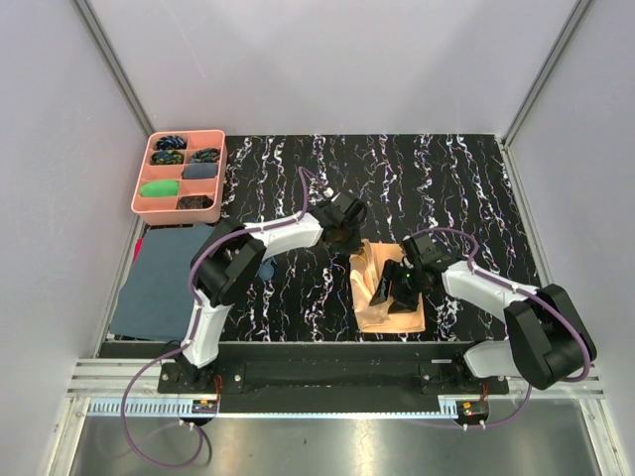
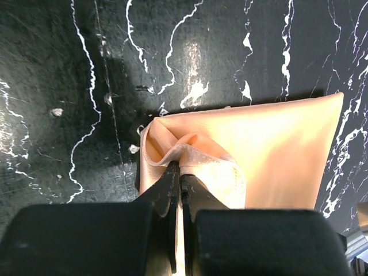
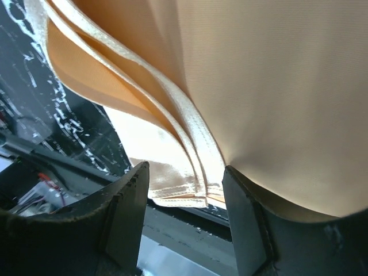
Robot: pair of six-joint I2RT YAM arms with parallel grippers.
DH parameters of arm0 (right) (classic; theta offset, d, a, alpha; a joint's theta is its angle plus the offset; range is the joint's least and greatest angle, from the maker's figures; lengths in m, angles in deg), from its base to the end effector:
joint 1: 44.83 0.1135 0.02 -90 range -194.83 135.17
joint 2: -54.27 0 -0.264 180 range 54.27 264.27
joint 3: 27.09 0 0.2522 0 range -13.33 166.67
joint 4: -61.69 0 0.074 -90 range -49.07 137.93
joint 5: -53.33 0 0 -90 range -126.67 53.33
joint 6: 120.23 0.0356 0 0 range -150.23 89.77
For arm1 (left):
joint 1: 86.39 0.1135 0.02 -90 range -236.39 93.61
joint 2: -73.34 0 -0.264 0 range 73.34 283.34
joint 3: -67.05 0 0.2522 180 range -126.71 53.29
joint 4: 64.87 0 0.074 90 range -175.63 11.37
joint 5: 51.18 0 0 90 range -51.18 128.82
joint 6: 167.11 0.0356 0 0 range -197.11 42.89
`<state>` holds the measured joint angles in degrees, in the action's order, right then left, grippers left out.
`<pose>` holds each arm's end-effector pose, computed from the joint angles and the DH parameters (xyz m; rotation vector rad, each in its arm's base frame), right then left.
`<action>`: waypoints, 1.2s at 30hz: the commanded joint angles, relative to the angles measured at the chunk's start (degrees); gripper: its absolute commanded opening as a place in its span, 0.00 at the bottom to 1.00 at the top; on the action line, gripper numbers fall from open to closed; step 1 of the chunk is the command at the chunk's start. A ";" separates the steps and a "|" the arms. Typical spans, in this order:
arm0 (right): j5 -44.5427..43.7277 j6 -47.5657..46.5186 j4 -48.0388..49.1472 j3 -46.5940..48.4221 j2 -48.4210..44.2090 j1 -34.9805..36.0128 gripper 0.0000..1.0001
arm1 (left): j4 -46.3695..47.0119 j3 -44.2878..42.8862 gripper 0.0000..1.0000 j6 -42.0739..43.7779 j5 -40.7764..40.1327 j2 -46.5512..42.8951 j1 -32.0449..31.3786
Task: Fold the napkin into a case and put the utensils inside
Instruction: Fold the lower triangle-folded napkin at the center of the board.
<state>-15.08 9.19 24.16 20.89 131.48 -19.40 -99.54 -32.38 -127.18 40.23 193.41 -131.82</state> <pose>0.1966 0.1080 0.1494 0.2401 2.8897 0.7858 0.3156 -0.3217 0.1630 -0.0982 2.6782 -0.6417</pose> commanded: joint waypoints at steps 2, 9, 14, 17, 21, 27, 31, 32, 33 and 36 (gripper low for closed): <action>-5.50 0.57 -2.68 -0.11 -1.54 2.42 0.61 | 1.66 -0.03 0.00 -1.00 -2.81 -1.77 -0.27; -9.54 2.24 -3.21 1.72 1.62 7.34 0.53 | 1.66 1.20 0.00 -2.32 -3.78 -2.39 -0.36; -11.03 3.38 -4.00 2.70 1.28 8.49 0.36 | 1.05 1.12 0.00 -2.85 -4.48 -2.65 -0.63; -11.22 3.56 -4.44 3.14 -0.04 8.58 0.22 | 0.96 1.55 0.00 -3.46 -5.27 -3.00 -0.63; -8.76 4.26 -4.01 3.14 -1.09 8.76 0.05 | 0.95 1.91 0.00 -4.25 -6.15 -3.27 -0.71; -0.51 7.77 1.26 -0.02 -2.76 9.11 0.00 | 1.04 3.05 0.00 -5.48 -8.09 -4.41 -0.80; 3.73 11.46 5.74 -4.06 -4.35 9.20 0.00 | 0.96 3.05 0.00 -5.75 -8.62 -4.50 -0.89; 3.64 11.64 6.10 -5.11 -4.44 9.29 0.00 | 0.95 2.88 0.00 -5.83 -8.62 -4.32 -0.98; 3.81 11.73 6.71 -5.39 -4.00 9.46 0.00 | 0.95 2.79 0.00 -5.84 -8.70 -4.32 -1.15; 6.36 11.56 9.17 -6.09 -1.46 9.81 0.00 | 0.60 2.35 0.00 -6.27 -9.32 -4.14 -1.59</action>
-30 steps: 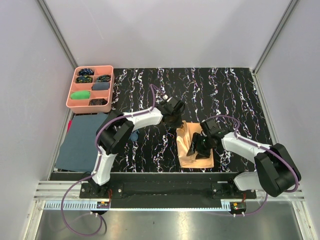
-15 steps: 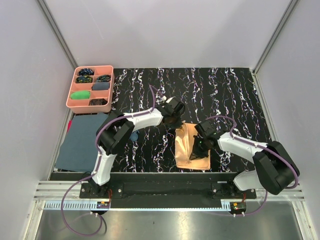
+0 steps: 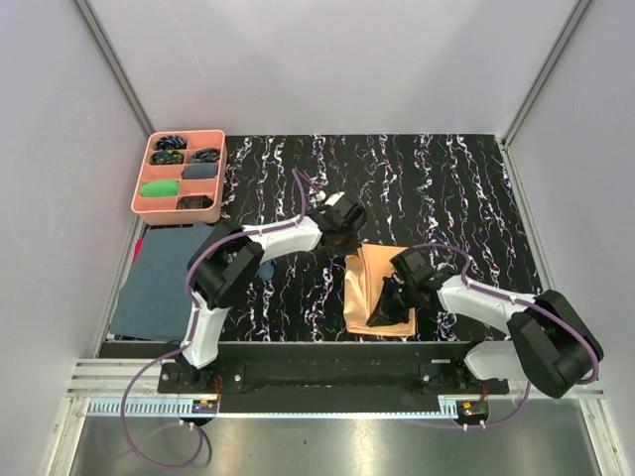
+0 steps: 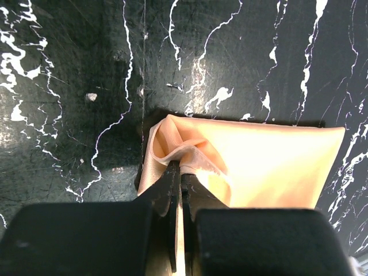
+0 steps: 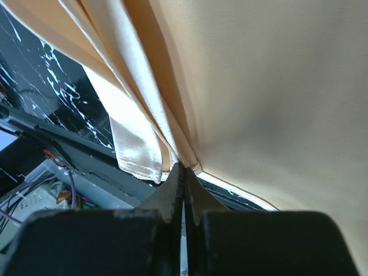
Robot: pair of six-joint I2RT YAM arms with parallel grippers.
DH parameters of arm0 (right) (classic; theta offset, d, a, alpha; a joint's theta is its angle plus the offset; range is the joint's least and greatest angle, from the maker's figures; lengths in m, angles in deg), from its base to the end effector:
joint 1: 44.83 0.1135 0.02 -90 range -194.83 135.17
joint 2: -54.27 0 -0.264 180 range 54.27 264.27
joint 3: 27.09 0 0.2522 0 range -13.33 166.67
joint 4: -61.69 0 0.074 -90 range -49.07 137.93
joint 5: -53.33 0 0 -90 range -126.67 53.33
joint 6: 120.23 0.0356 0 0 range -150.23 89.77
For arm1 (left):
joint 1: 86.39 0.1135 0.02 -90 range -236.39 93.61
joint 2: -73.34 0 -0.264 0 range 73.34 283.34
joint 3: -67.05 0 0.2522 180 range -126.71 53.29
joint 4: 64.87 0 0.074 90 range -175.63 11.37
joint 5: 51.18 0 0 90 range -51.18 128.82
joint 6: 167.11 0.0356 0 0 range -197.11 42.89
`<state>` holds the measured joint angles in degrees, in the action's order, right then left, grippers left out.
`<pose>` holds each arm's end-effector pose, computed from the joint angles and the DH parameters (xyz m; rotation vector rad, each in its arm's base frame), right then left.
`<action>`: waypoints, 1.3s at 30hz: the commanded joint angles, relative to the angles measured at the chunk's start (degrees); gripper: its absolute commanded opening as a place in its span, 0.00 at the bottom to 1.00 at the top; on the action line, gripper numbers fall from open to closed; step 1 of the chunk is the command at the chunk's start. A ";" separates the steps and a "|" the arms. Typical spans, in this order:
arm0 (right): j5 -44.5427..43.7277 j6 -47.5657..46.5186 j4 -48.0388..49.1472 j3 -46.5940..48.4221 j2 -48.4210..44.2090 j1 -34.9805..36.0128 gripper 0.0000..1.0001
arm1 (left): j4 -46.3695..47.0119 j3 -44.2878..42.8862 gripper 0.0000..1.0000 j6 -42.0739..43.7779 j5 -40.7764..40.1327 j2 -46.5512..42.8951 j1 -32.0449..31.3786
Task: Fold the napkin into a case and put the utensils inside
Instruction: Fold the lower triangle-folded napkin at the center of the board.
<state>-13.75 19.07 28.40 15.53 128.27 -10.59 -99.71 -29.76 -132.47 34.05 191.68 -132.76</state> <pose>0.1643 0.1286 0.1394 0.2530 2.9381 0.8864 0.3061 -0.3168 0.1622 -0.2414 2.6438 -0.5525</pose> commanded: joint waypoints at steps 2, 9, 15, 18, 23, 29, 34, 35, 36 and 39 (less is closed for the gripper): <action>3.73 -0.77 3.63 1.53 2.29 0.92 0.00 | 0.52 -0.36 0.00 -1.25 -3.75 -2.59 -0.91; -7.44 -11.39 -10.33 15.42 0.97 -0.57 0.44 | 0.08 -0.89 0.00 -0.55 -3.49 -2.50 -1.27; -12.10 -19.13 -11.14 23.33 7.19 -4.26 0.69 | -0.19 -0.54 0.00 -0.11 -3.14 -2.77 -1.36; -12.63 -21.34 -8.01 24.58 9.32 -4.97 0.79 | -0.19 -0.45 0.00 -0.02 -3.13 -3.12 -1.36; -12.54 -23.63 -2.97 25.01 13.45 -5.41 0.79 | -0.10 -0.36 0.00 -0.02 -2.35 -3.29 -1.44; -11.67 -24.78 2.21 24.40 17.23 -6.90 0.65 | -0.45 -0.28 0.01 -0.19 -1.90 -4.09 -1.36; -11.23 -25.39 3.53 26.33 20.92 -7.78 0.56 | -0.63 -0.01 0.05 -0.46 -1.38 -4.53 -1.36; -11.14 -25.31 3.62 26.59 21.27 -8.13 0.54 | -0.54 -0.01 0.06 -0.54 -1.29 -4.61 -1.36; -11.05 -25.39 3.71 26.94 22.15 -8.40 0.52 | -0.63 -0.01 0.06 -0.55 -1.20 -4.61 -1.36; -10.79 -25.22 4.06 27.65 23.03 -9.36 0.38 | -0.54 -0.19 0.10 -0.55 -0.68 -4.79 -1.36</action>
<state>-21.31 -6.11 28.73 40.84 149.07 -17.24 -100.33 -29.54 -133.03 31.21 191.29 -132.83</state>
